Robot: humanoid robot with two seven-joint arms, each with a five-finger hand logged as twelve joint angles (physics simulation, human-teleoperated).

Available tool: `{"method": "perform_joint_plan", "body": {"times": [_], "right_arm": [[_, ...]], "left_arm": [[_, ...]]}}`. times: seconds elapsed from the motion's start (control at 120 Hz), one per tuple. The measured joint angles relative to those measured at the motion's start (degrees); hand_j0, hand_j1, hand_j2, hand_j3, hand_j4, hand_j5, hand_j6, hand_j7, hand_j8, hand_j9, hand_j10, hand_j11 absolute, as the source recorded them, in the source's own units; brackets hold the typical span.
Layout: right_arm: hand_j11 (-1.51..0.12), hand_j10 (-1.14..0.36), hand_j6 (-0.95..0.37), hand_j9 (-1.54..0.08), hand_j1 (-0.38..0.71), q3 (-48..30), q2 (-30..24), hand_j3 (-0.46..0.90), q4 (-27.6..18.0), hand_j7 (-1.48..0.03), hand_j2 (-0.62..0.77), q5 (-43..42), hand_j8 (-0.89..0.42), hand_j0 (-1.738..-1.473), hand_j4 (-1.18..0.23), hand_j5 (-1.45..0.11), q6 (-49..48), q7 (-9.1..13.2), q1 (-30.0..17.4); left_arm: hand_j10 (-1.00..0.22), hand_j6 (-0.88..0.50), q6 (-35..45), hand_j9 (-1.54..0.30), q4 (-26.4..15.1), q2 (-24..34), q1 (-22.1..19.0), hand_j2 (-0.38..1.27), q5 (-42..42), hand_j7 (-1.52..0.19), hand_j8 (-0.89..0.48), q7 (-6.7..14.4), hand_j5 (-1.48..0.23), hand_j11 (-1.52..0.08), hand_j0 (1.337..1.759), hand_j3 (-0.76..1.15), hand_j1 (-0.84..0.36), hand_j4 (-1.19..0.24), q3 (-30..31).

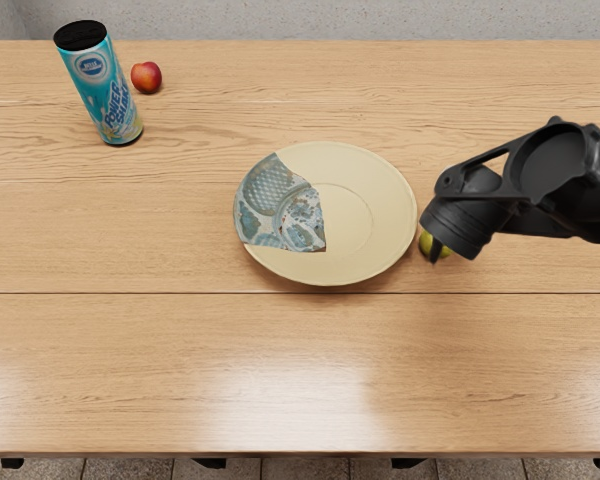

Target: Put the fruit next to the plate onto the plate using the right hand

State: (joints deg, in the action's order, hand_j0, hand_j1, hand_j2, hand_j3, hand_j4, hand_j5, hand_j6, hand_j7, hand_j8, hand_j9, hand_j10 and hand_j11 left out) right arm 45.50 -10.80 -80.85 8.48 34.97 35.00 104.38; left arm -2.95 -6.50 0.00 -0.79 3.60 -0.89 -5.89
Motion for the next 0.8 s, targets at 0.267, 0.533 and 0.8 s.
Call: {"method": "perform_joint_plan", "body": {"times": [0.267, 0.533, 0.8], "right_arm": [[-0.27, -0.21, -0.21, -0.27, -0.10, -0.5, 0.1, 0.00, 5.2, -0.27, -0.04, -2.6, -0.21, -1.658, -0.21, -0.27, 0.0, 0.0, -6.3], [-0.34, -0.26, -0.26, -0.34, -0.03, -3.0, 0.0, 0.00, 7.0, -0.34, -0.05, -3.6, -0.26, -1.658, -0.26, -0.34, 0.0, 0.0, -9.8], [-0.40, -0.31, -0.31, -0.40, 0.02, -4.5, 0.1, 0.00, 7.8, -0.40, -0.06, -4.6, -0.31, -1.658, -0.31, -0.40, 0.0, 0.0, -10.5]], "left_arm": [[-0.01, -0.01, 0.0, -0.02, 0.0, 0.0, 0.0, 0.00, 0.0, -0.02, -0.01, 0.0, -0.02, -0.02, 1.658, 0.00, 0.33, -0.01, 0.0], [-0.01, -0.01, 0.0, -0.02, 0.0, 0.0, 0.0, 0.00, 0.0, -0.02, -0.01, 0.0, -0.02, -0.02, 1.658, 0.00, 0.33, -0.01, 0.0], [-0.01, -0.01, 0.0, -0.02, 0.0, 0.0, 0.0, 0.00, 0.0, -0.02, -0.01, 0.0, -0.02, -0.02, 1.658, 0.00, 0.33, -0.01, 0.0]]}}
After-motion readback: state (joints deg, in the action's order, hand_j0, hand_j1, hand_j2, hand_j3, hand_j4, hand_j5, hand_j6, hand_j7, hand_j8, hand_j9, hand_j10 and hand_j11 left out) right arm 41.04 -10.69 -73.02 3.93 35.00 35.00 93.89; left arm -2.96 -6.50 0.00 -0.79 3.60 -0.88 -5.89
